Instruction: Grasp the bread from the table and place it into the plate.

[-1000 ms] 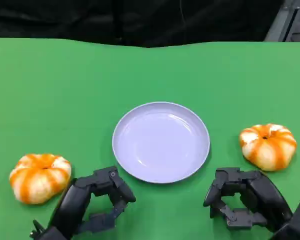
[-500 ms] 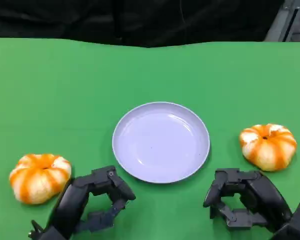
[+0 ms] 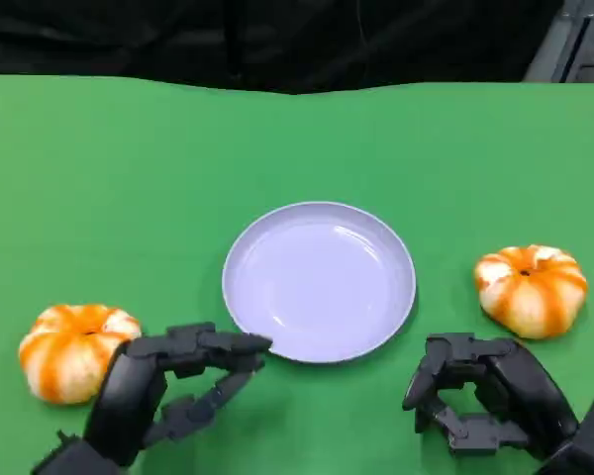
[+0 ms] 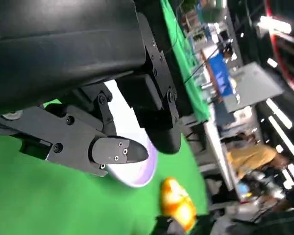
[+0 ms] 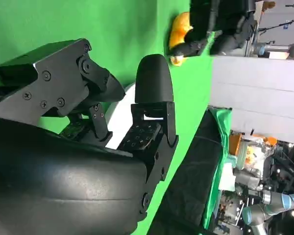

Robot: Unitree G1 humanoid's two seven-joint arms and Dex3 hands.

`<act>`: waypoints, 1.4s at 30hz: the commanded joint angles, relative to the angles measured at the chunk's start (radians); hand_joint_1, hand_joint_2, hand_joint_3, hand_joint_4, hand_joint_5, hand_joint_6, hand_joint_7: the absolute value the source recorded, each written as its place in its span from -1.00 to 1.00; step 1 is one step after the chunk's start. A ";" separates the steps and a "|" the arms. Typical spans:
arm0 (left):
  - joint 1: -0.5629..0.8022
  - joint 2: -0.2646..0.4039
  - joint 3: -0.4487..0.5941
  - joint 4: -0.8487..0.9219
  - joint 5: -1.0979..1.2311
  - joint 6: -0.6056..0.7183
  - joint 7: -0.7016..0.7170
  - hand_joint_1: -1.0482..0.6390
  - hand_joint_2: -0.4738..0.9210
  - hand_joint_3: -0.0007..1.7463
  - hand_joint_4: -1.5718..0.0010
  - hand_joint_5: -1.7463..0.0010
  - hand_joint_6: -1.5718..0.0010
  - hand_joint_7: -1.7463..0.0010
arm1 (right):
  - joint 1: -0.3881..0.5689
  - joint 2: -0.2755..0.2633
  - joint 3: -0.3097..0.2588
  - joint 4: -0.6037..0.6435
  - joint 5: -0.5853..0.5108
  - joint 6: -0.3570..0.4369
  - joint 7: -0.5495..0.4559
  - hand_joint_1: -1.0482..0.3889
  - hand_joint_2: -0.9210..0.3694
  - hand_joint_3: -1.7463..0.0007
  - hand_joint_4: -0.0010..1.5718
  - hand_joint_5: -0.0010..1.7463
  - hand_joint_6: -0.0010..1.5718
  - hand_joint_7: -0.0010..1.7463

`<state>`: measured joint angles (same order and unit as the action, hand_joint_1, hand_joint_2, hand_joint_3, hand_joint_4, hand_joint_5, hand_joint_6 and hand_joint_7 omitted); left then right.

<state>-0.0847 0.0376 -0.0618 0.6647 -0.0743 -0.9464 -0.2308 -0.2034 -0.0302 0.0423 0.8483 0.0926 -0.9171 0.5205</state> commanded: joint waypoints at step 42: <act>0.127 0.306 0.244 -0.375 0.696 0.235 0.476 -0.75 1.00 -0.93 0.25 0.98 0.20 0.99 | 0.000 -0.010 -0.011 0.010 0.024 -0.009 0.020 0.59 -0.56 -0.09 0.20 0.57 0.21 0.20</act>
<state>0.0347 0.3117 0.1944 0.2893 0.6037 -0.7281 0.1989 -0.2045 -0.0296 0.0413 0.8583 0.1106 -0.9173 0.5437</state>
